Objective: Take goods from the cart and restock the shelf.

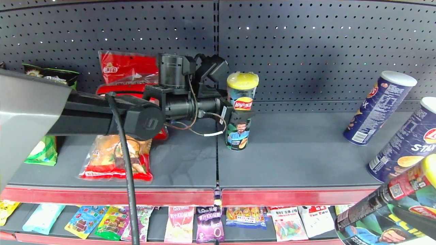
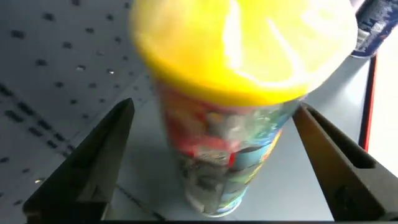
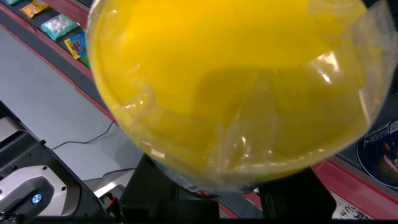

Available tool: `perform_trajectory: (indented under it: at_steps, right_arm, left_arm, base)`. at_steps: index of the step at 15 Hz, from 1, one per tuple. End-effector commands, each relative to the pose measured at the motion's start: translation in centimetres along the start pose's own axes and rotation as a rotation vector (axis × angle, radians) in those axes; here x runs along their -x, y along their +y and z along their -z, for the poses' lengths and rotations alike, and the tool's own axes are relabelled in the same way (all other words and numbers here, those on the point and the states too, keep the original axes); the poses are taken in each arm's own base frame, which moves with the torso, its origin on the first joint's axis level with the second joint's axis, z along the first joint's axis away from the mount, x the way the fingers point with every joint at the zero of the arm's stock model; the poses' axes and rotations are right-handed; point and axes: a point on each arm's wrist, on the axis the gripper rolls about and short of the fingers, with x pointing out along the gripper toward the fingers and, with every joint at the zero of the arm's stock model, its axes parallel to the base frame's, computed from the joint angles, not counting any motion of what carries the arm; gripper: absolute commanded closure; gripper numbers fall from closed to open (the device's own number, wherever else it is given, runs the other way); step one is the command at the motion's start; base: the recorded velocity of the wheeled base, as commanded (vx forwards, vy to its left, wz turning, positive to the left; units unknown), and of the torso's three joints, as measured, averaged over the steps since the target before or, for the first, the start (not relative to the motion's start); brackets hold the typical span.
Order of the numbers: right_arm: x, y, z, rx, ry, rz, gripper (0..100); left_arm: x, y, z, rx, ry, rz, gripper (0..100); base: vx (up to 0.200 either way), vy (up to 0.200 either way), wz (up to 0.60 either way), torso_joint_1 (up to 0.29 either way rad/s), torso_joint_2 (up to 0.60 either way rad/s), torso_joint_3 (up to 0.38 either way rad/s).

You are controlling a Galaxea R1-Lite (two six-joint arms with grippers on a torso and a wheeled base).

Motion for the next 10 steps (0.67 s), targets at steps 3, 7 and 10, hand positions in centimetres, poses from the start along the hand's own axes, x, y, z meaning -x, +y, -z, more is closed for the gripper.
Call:
perform_trajectory:
  at_steps: [3,7,10]
  right_arm:
    - [0.0,0.0,0.0,-0.001,0.001,-0.002,100]
    - [0.0,0.0,0.0,-0.001,0.000,0.001,100]
    - [0.0,0.0,0.0,-0.001,0.000,0.002,100]
  left_arm:
    - [-0.3,-0.1,0.6,0.007,0.014,0.006,100]
    - [-0.1,-0.2,0.5,0.006,0.011,0.013,100]
    - [1.8,-1.6,-0.4,0.012,0.012,0.033,100]
  base:
    - [0.000,0.000,0.00,0.000,0.00,0.000]
    - [0.000,0.000,0.00,0.000,0.00,0.000]
    - [0.000,0.000,0.00,0.000,0.00,0.000]
